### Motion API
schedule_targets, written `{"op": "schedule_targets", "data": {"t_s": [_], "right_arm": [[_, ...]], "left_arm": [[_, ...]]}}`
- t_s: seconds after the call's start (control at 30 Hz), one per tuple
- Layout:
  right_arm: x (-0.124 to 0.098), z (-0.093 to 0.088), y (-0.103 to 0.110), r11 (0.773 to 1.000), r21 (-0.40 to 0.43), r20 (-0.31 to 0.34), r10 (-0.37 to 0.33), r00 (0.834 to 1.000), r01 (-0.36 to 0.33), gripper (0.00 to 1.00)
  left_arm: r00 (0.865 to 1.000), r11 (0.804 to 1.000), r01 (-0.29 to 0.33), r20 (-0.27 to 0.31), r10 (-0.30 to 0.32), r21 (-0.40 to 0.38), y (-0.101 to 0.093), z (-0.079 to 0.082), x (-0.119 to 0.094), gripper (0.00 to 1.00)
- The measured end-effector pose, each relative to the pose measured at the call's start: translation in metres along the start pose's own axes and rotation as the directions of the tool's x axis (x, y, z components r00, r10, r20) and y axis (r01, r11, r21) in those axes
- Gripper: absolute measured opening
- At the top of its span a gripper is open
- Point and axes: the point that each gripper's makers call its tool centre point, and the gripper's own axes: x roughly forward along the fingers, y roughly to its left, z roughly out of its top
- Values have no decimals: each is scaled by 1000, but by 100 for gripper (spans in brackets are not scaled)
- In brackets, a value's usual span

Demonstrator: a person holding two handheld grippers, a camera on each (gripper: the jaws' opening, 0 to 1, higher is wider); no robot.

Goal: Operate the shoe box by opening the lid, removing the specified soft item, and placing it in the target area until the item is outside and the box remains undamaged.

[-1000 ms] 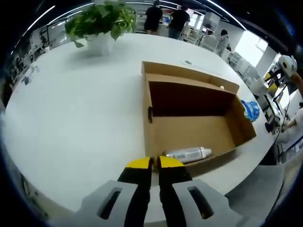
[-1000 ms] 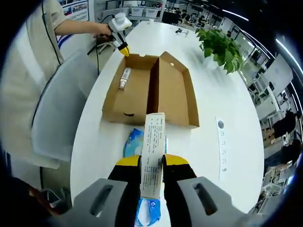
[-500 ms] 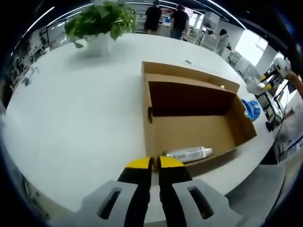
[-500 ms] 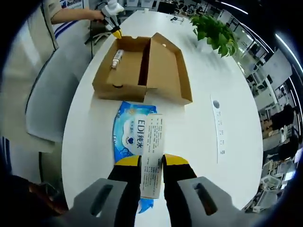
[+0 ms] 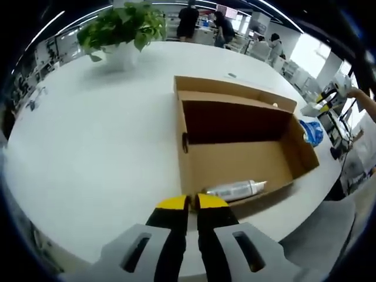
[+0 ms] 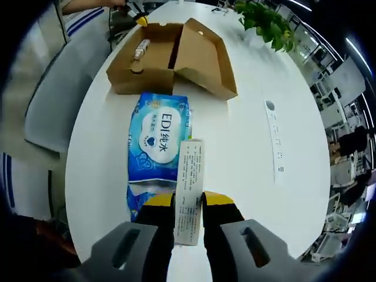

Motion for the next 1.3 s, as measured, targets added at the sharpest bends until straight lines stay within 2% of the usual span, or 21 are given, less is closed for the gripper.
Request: {"op": "schedule_targets", "data": {"t_s": [0.13,0.37,0.63,0.83,1.3], "right_arm": [[9,-14,1,1000,10,-14,11,1000,-11,15],[25,-39,2,999,-22,-63,22,998,-24,15],[35,-54,-4,999,-25,-74,28,997,-30,15],[39,-69,-4,999,-28,-108,33,994,-36,15],[39,-75,-13,1000,-20,-114,12,993,-15,16]], "left_arm": [[1000,1000,2,4,-2,-23,0,0,0,2],[1000,1000,-7,-1,7,-22,0,0,0,1],[1000,1000,-9,-10,9,-19,0,1,1,2],[1000,1000,-12,-22,11,-8,1,1,2,2],[1000,1000,-7,-21,7,1,1,1,2,2]]}}
